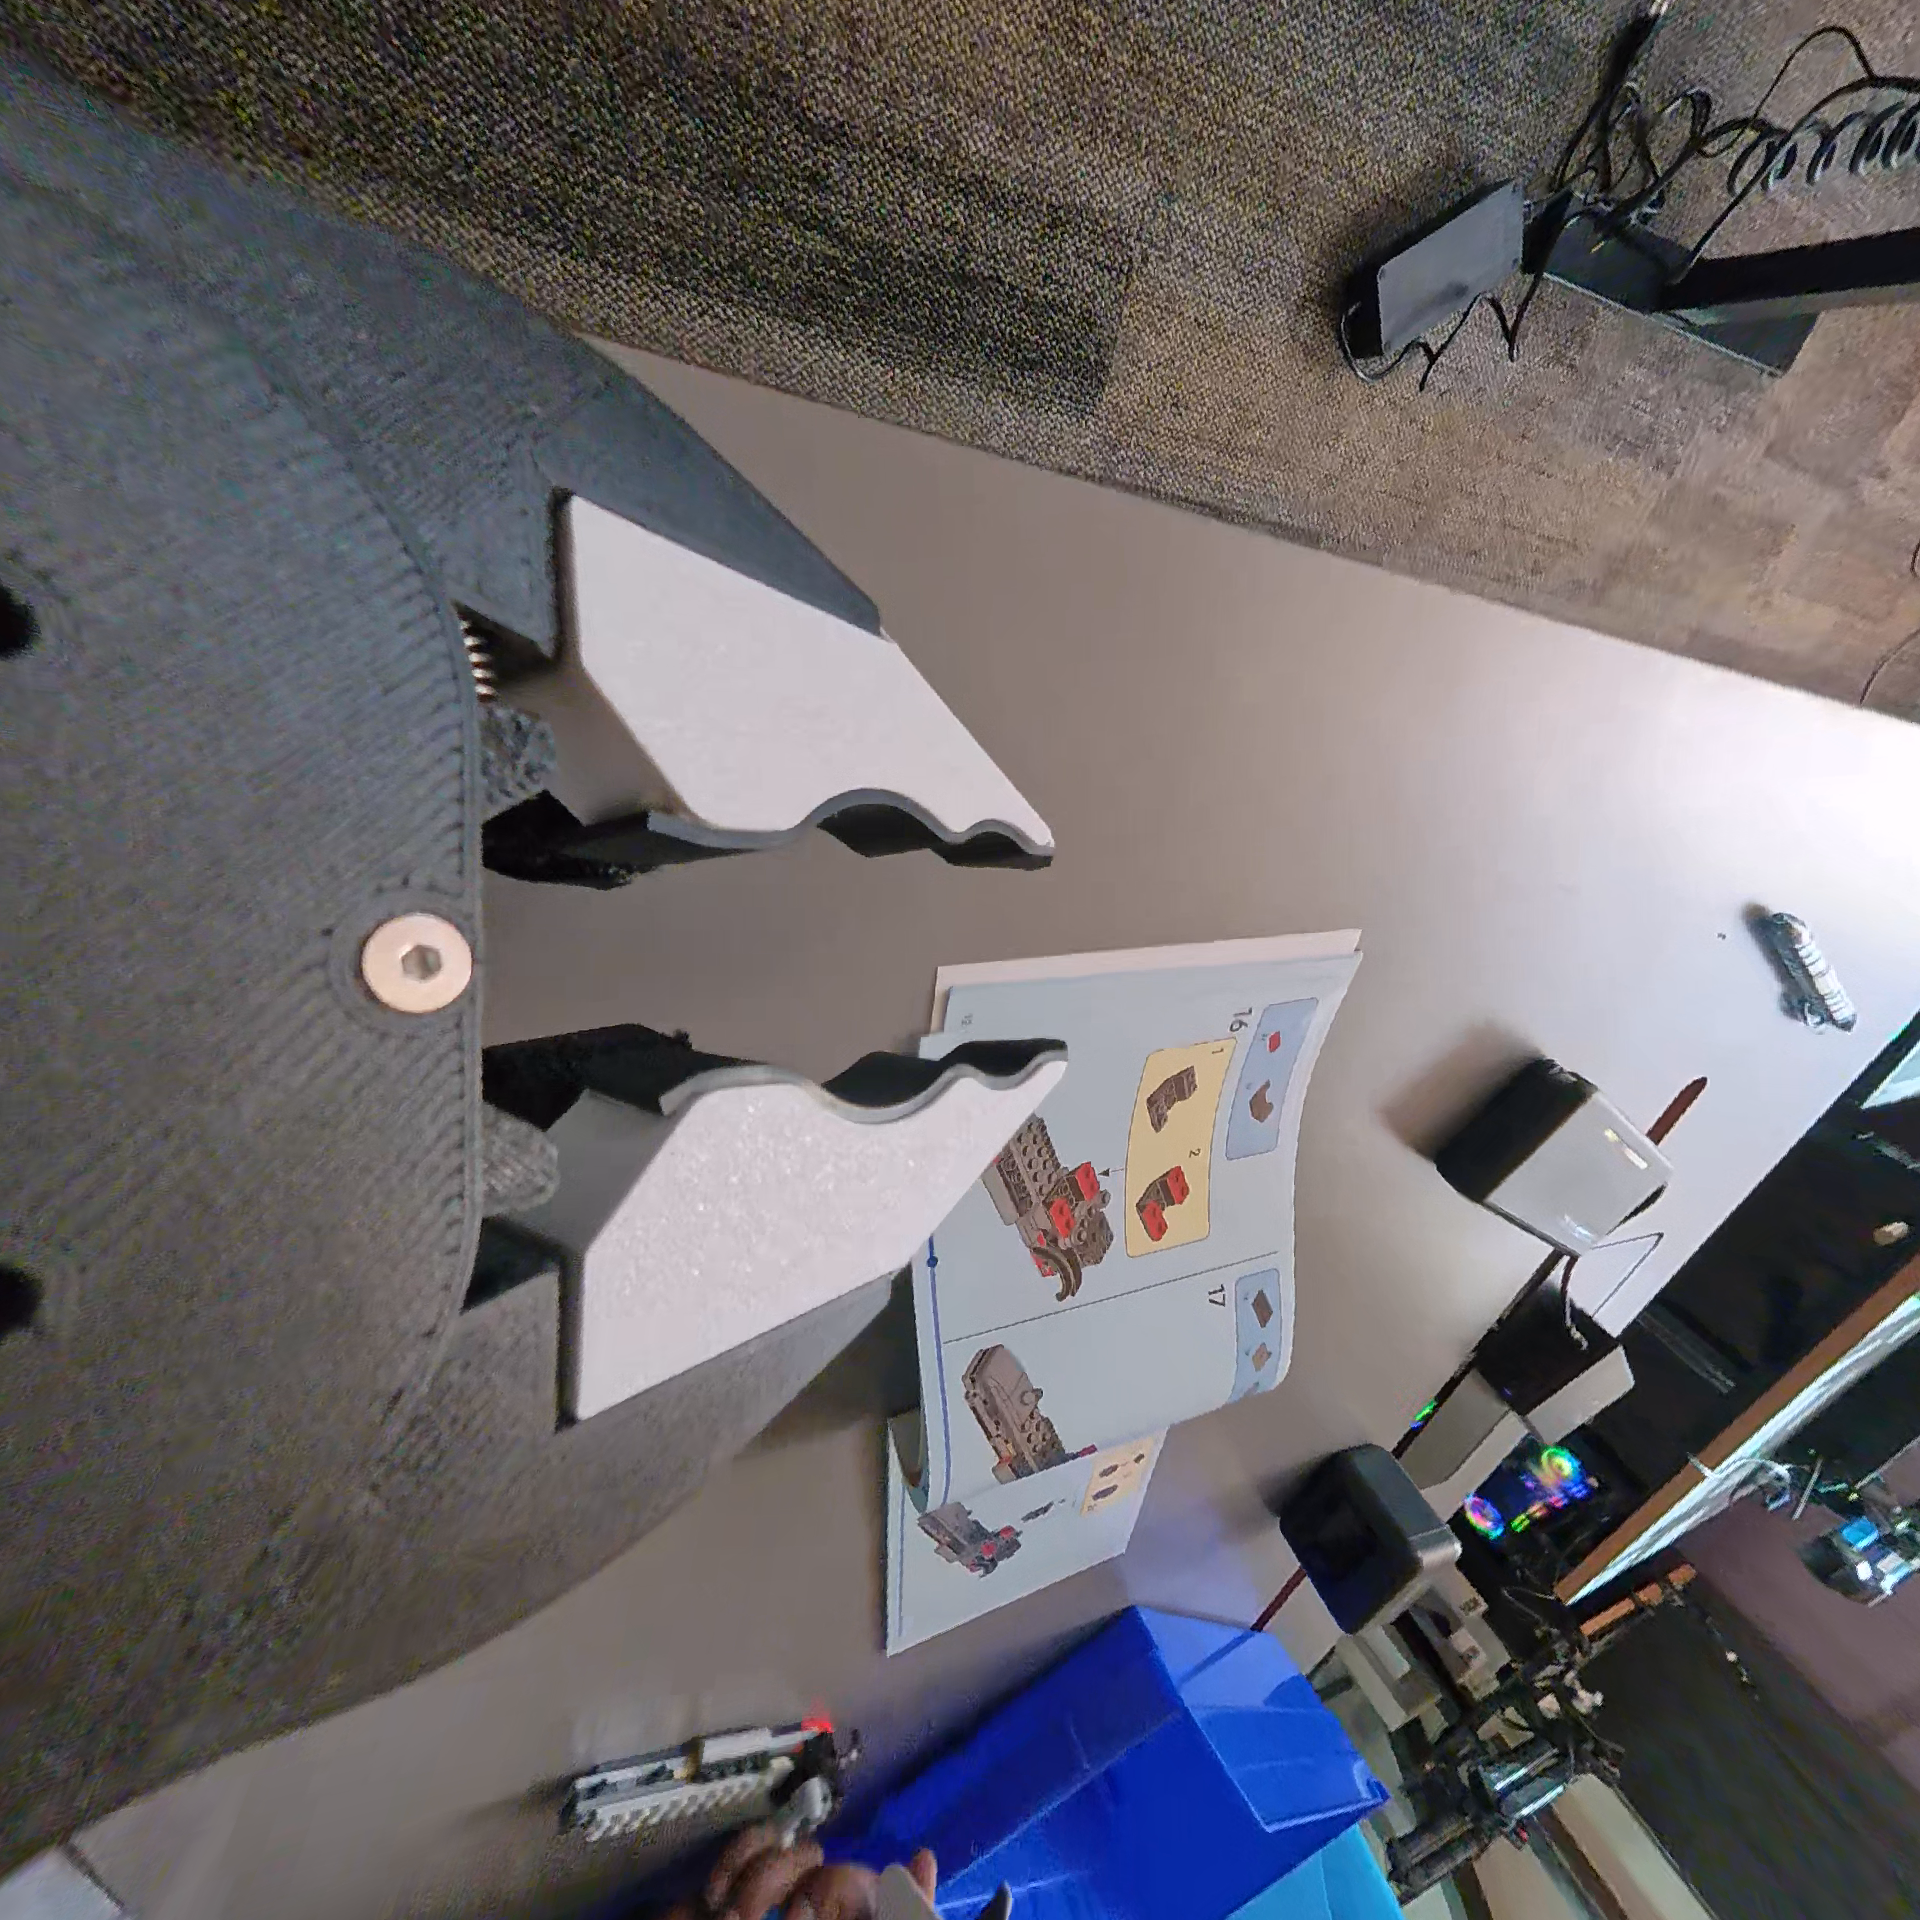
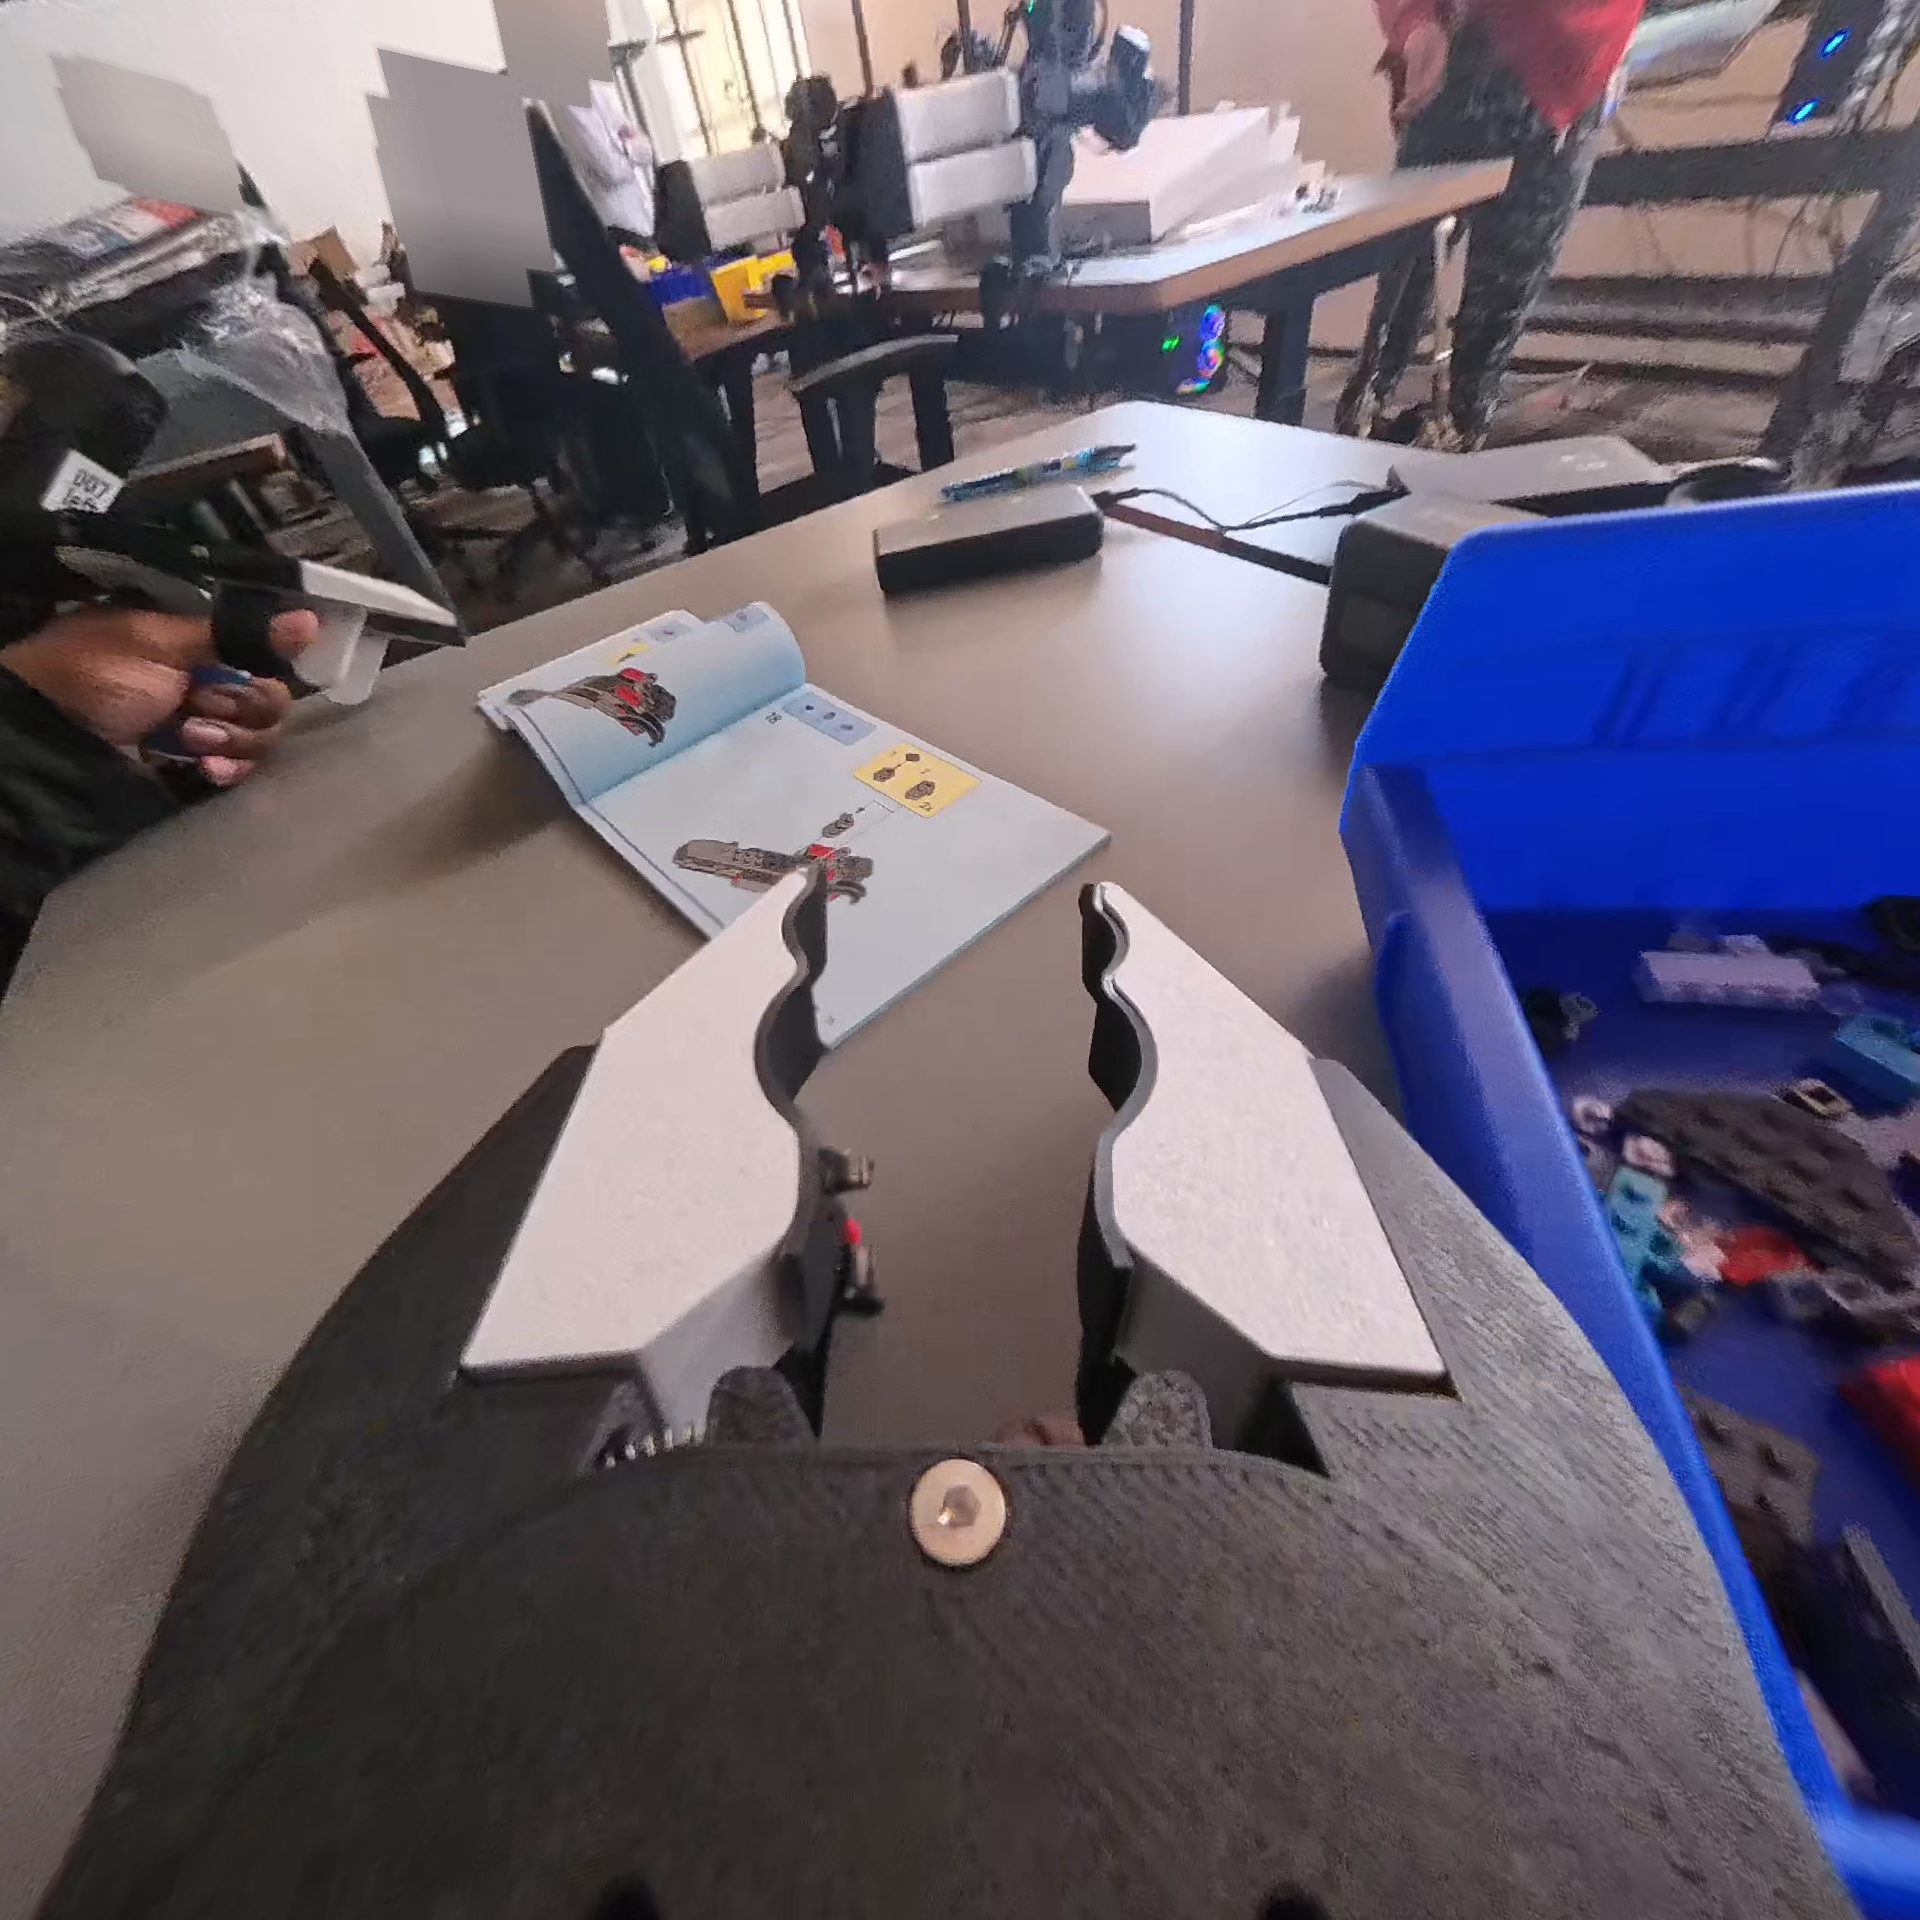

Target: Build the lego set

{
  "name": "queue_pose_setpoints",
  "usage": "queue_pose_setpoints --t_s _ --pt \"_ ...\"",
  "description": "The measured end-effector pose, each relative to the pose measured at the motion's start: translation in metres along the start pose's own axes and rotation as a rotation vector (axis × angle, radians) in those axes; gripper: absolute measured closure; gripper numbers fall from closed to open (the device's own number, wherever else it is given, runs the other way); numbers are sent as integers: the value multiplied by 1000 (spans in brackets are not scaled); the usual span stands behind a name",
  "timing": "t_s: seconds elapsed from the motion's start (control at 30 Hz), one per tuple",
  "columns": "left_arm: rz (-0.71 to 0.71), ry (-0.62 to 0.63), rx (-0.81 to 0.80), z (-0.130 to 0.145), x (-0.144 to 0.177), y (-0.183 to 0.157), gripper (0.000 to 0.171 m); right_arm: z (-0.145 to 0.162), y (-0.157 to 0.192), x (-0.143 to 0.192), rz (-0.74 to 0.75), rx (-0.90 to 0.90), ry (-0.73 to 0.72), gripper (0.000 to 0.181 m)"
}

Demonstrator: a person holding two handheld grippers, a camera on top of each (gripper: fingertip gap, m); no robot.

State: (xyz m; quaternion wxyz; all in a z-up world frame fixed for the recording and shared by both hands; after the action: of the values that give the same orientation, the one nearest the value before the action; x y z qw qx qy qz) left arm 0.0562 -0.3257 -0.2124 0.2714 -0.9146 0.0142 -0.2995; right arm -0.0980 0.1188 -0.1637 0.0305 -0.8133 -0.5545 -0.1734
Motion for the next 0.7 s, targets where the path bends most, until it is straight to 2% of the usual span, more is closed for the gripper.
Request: queue_pose_setpoints --t_s 0.1,0.27,0.43,0.57,0.7 --pt "23 16 -43 2 -1 -6 137 7 7 28 31 -5 -33 131" --pt "-19 30 -122 4 -3 -12 137 17 5 77 68 -77 -104 132" --pt "-70 30 -149 4 -3 -11 136 16 -2 112 45 -175 -246 134" --pt "-115 18 -140 4 -2 -8 136 14 -11 123 -9 -270 -321 135" --pt "-171 19 -167 4 -2 -8 136 16 -9 118 -10 -261 -283 135"
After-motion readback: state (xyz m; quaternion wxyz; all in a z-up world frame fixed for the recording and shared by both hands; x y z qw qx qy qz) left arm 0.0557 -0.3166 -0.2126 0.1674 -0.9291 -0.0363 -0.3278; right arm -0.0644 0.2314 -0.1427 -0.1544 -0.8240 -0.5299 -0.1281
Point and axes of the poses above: each gripper's, where its closed fingertips meet, x back along the fingers, z out of its underside, y = z × x across the jaws, the point moved 3 cm from there along x, back along the fingers, and after that the axes turned 7 degrees about y, right-handed, at the moved point
